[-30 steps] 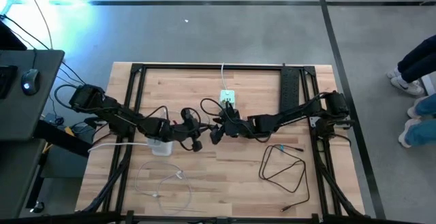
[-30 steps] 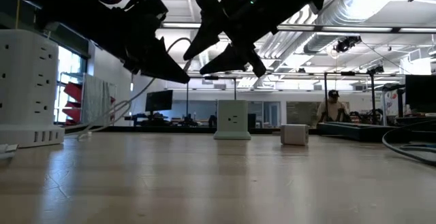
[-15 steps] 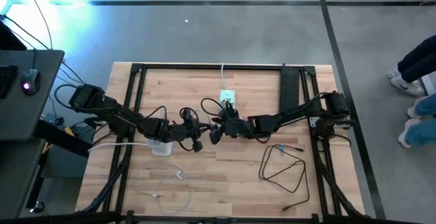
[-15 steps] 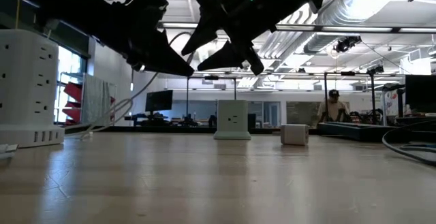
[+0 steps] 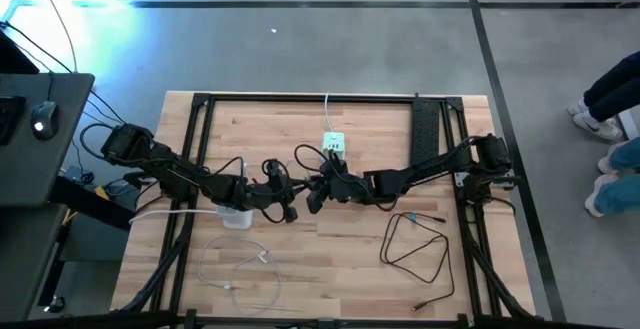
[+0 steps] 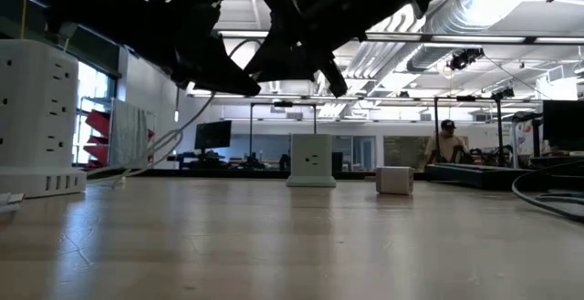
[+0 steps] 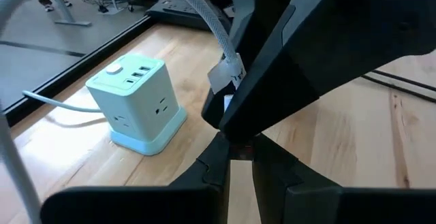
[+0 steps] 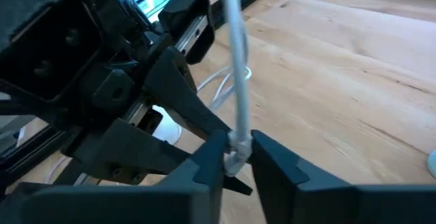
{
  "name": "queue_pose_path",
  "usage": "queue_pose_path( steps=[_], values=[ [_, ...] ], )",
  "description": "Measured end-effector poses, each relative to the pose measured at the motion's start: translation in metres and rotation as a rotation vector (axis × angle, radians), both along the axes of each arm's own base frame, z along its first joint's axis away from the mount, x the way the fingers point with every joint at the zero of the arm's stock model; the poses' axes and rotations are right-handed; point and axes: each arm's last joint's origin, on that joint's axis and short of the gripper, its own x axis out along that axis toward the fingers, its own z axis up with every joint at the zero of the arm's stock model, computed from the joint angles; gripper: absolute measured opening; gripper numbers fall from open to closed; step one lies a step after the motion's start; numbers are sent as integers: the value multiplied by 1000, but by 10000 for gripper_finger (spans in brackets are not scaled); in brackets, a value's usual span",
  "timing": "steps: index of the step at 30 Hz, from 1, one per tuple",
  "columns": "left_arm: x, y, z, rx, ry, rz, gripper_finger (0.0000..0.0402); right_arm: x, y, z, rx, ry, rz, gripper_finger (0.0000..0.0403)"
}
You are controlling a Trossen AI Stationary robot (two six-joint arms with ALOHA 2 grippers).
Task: Insert USB
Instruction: Insert the white USB cable into the top white outlet extension
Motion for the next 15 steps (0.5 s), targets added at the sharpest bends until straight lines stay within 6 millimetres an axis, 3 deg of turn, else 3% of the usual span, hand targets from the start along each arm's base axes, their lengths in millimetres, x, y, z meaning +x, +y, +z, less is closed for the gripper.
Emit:
queue_pose_path(
  steps=[5,9,15],
  values=[
    [-1,-1,-1,55,37,-23,60,1,-3,14,-59,67,-24,6],
    [-4,0,-6,85,101,-18,91,-3,-23,36,-96,171,-167,4],
    [-9,4,-8,133,157,50,106,-16,-58,29,-37,331,-366,2]
  ],
)
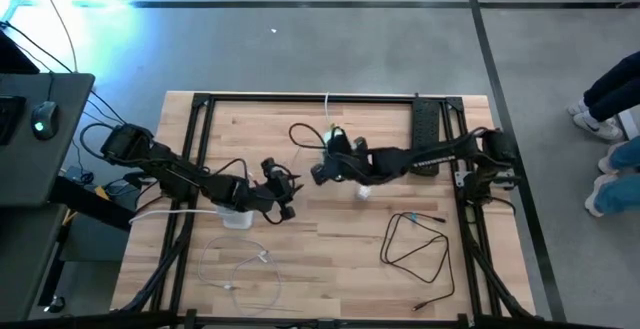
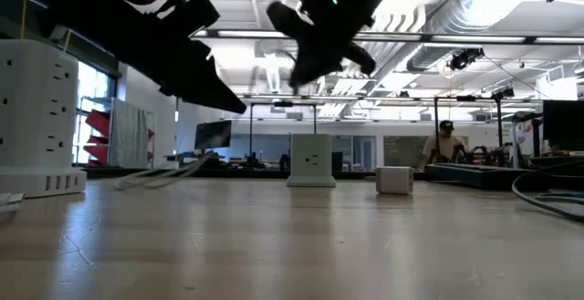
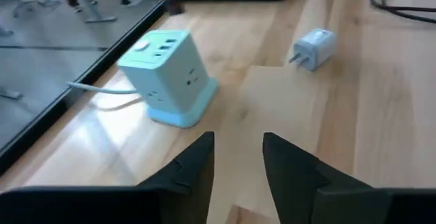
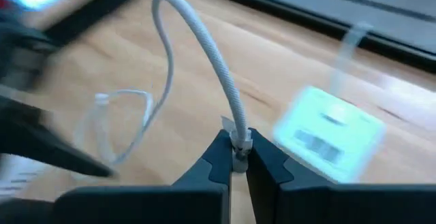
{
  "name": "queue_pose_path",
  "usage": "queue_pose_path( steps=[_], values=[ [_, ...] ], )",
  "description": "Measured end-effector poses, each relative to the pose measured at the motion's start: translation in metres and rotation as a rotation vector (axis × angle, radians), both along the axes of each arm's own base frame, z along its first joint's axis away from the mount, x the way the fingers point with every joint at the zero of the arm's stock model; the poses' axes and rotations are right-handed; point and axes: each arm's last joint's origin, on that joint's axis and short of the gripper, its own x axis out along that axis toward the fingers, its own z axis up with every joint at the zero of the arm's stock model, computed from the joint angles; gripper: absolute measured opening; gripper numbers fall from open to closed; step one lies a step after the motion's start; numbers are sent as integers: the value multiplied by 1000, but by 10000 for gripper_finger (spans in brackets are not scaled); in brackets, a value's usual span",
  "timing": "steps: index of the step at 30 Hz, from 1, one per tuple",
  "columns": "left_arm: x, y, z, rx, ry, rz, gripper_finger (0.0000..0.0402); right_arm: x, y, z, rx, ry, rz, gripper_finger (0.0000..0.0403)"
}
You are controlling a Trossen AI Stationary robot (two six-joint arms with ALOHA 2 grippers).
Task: Insert USB
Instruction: Insert the white USB cable into the top white outlet extension
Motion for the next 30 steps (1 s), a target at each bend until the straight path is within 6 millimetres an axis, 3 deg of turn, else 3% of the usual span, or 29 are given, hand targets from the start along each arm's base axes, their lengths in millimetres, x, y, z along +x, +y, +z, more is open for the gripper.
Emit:
queue_pose_path(
  steps=[6,16,30],
  values=[
    [-5,2,7,4,-4,20,104,-12,-14,-20,-18,-9,-190,1],
    [-5,2,9,-4,-17,24,103,-4,-15,-40,-41,-69,-307,0],
    [-5,2,11,-18,-38,28,103,-2,-14,-46,-9,-127,-371,0]
  ],
)
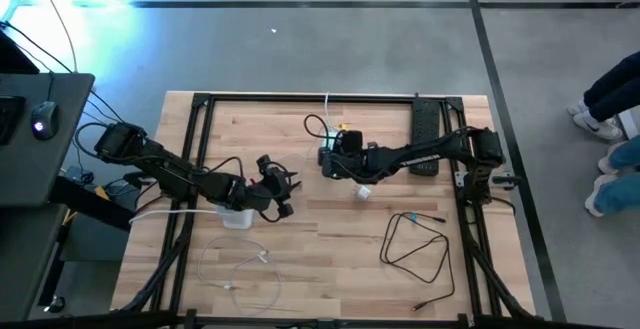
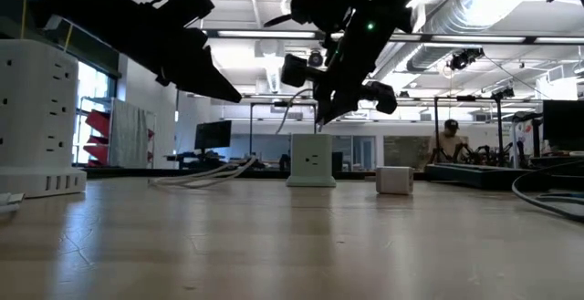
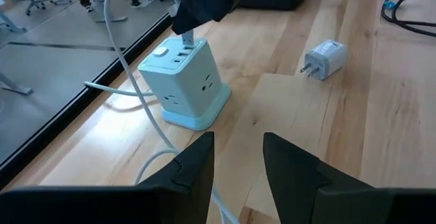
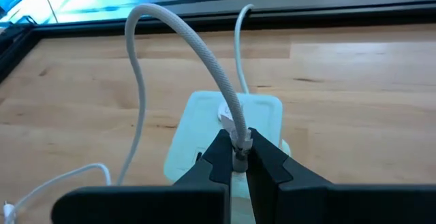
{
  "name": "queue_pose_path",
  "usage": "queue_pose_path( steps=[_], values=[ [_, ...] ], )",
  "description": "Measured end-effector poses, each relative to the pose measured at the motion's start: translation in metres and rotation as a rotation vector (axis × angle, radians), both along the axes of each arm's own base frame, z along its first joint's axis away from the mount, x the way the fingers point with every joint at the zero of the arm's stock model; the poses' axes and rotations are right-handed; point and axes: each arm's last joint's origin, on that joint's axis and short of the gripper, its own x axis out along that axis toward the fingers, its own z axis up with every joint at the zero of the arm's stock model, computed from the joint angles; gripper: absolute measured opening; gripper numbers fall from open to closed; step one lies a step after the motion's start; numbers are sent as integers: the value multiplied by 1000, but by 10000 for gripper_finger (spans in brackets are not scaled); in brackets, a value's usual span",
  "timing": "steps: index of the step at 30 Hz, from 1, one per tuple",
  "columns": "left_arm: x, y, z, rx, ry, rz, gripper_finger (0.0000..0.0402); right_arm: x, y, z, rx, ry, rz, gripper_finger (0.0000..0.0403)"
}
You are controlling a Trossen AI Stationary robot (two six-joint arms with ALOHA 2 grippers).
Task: Insert USB
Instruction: Insert the white USB cable into the top white outlet extension
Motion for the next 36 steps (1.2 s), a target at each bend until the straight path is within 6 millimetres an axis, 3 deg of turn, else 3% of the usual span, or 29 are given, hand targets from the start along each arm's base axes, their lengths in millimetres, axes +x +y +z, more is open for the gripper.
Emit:
queue_pose_path(
  steps=[14,25,36],
  values=[
    [1,0,1,-5,-8,-5,103,0,-2,-8,-19,38,-13,0],
    [1,0,1,-6,-7,-6,103,0,-16,-7,5,67,4,0],
    [1,0,1,-6,-7,-7,103,-4,-15,-7,22,172,23,0]
  ],
)
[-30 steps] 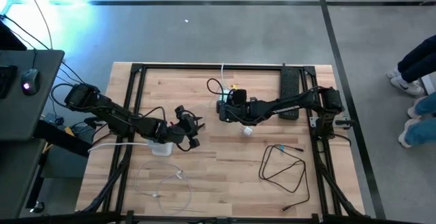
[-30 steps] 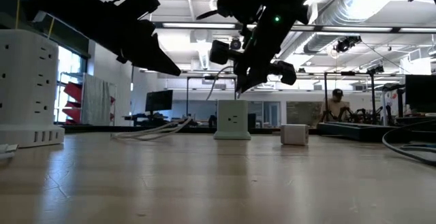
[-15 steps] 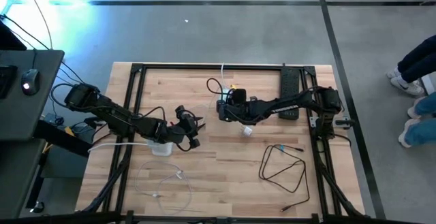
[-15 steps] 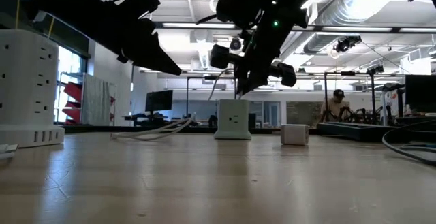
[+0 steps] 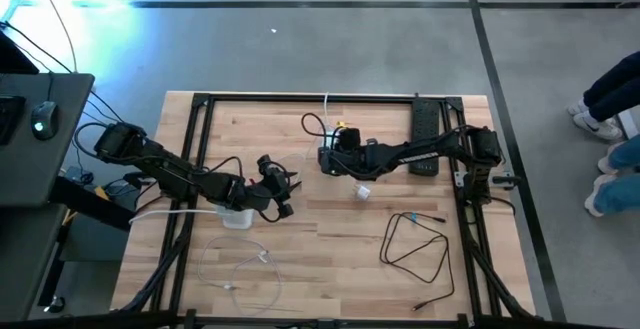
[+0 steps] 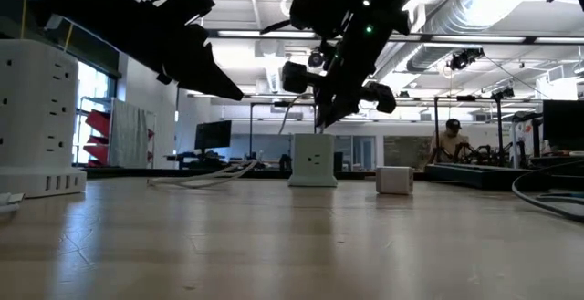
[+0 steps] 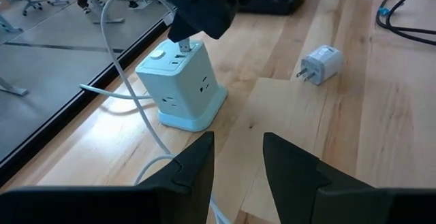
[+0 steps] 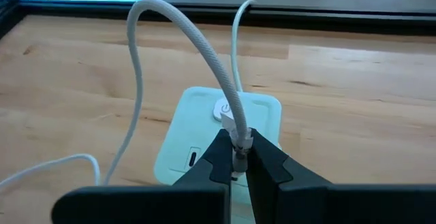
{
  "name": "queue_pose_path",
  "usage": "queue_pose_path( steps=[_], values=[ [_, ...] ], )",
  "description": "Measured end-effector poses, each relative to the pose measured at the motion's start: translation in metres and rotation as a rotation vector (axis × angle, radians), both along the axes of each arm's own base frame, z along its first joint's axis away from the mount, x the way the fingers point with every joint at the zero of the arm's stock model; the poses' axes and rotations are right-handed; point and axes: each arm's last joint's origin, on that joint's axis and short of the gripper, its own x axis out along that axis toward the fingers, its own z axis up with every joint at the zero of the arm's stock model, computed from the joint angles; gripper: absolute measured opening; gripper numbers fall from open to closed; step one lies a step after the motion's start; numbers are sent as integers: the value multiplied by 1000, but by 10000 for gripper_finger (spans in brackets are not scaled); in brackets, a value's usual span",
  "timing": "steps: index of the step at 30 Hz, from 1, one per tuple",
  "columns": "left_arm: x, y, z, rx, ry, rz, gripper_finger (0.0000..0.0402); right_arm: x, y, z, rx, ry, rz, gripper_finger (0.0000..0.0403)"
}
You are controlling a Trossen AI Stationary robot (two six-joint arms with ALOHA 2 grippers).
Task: Insert USB
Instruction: Insert the white USB cable into the top white outlet extension
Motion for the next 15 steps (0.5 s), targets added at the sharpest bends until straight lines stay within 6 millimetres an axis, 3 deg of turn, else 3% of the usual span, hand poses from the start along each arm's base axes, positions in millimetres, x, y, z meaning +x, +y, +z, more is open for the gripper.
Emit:
queue_pose_path(
  steps=[9,15],
  values=[
    [0,0,0,0,0,0,103,-1,-2,7,11,89,-1,0],
    [0,0,0,-2,-3,0,103,6,-1,-8,7,88,-17,0]
  ],
)
